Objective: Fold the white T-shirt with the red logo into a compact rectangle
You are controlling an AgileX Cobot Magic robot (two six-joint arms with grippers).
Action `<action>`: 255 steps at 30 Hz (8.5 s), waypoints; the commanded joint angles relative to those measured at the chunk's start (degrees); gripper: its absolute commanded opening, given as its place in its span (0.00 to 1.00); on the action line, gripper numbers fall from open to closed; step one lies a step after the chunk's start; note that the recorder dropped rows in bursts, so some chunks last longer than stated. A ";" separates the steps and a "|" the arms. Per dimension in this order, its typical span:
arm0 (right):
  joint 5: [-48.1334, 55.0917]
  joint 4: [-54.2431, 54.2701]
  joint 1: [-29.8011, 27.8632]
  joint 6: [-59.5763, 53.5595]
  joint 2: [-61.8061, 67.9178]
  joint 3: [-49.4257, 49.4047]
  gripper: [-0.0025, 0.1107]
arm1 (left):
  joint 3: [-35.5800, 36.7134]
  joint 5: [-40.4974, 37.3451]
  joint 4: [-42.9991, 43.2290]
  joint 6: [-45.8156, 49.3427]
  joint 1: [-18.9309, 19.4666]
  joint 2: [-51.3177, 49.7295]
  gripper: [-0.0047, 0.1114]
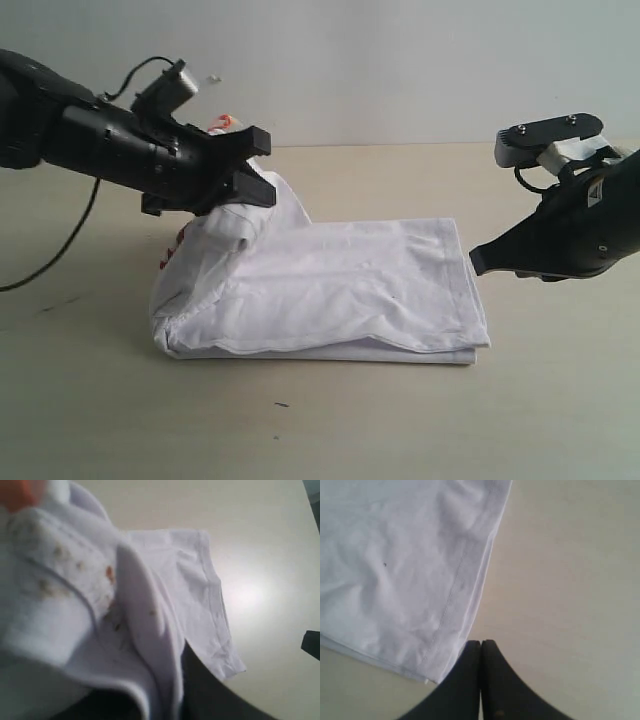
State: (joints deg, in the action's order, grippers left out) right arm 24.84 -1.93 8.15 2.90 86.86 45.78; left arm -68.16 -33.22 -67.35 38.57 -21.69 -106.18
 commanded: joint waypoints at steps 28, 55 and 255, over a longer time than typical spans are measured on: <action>-0.98 -1.53 -0.19 -0.29 18.30 -0.22 0.02 | -15.11 1.64 -9.55 0.02 -12.42 -13.50 0.04; 0.30 -11.51 -0.19 9.57 8.87 -0.22 0.02 | -21.13 -0.38 -11.13 1.27 -18.19 -16.30 0.69; 4.72 -46.27 18.41 44.21 -43.08 -12.87 0.02 | 43.03 8.21 38.64 -19.30 7.15 71.64 0.04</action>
State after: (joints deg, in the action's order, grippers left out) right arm 28.75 -48.06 26.61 47.08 45.57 33.24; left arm -26.74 -25.45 -29.00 19.44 -14.65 -37.08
